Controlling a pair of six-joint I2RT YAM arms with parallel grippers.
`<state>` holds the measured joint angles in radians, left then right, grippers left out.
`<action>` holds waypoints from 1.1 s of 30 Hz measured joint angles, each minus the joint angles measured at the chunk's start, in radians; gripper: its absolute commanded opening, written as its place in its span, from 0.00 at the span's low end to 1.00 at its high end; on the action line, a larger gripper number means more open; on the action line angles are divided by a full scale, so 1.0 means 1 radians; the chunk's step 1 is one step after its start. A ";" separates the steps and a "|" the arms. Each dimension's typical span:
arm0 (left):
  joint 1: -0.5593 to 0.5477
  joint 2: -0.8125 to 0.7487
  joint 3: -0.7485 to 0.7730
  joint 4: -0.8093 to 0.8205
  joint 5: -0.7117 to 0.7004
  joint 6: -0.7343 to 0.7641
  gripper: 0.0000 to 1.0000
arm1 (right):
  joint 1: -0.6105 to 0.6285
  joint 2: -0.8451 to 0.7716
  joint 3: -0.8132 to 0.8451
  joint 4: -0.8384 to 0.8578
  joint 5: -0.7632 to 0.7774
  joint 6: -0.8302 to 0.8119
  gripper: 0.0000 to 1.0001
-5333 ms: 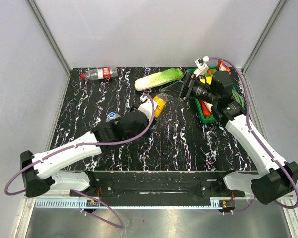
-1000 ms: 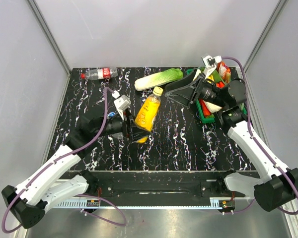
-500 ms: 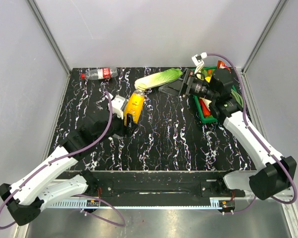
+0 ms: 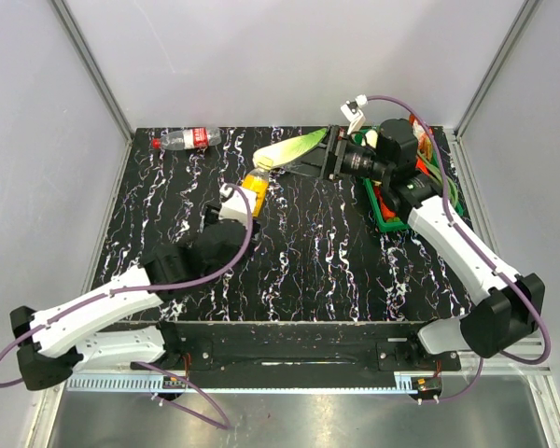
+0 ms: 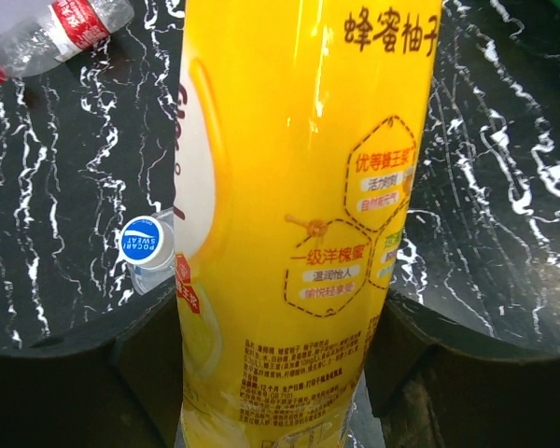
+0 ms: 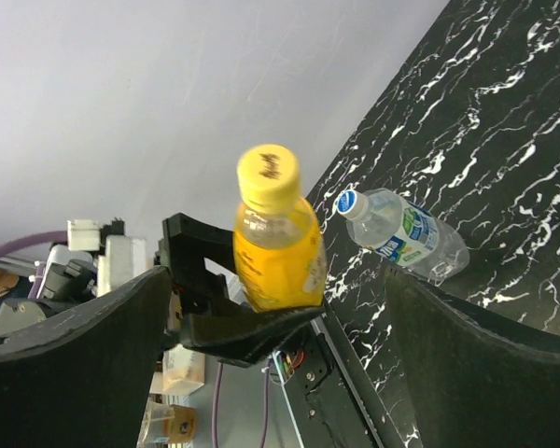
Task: Unscrew the bottle caps
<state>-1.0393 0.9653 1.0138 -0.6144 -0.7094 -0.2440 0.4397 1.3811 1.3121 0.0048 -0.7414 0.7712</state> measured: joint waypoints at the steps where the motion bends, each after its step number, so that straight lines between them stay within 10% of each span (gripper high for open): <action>1: -0.010 0.016 0.003 -0.002 -0.018 0.000 0.00 | 0.009 0.006 0.008 -0.001 0.001 -0.002 1.00; 33: -0.128 0.184 0.080 -0.028 -0.135 0.008 0.00 | 0.068 0.092 0.042 -0.002 0.090 0.026 0.63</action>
<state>-1.1675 1.1496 1.0935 -0.6422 -0.8444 -0.2356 0.5079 1.4731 1.3544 0.0025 -0.6510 0.7971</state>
